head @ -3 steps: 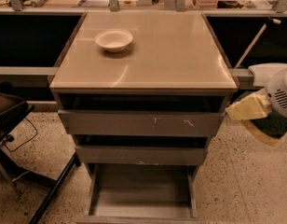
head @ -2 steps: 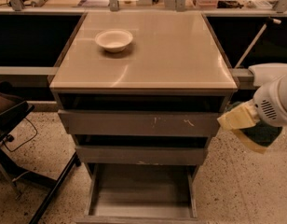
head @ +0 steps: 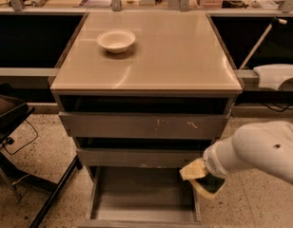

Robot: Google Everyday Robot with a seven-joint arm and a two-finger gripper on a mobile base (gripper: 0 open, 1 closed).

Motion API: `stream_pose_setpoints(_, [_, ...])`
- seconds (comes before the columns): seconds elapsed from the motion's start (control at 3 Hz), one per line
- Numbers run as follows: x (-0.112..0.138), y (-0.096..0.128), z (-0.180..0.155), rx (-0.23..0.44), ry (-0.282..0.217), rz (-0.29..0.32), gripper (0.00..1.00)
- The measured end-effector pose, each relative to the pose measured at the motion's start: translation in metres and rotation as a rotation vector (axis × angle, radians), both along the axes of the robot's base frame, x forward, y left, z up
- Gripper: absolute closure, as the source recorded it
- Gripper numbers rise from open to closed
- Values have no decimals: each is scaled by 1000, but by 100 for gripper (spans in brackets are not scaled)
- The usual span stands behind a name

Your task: Place sponge into bottom drawer

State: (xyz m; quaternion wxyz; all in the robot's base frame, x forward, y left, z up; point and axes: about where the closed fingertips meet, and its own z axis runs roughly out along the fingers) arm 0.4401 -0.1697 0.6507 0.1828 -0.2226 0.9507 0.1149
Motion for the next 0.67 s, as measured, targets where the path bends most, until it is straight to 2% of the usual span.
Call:
stream_pose_setpoints(0.33, [-4,31,-99,16,38,-25,100])
stream_pose_setpoints(0.67, [-4,30,-98,17,38,-27,100])
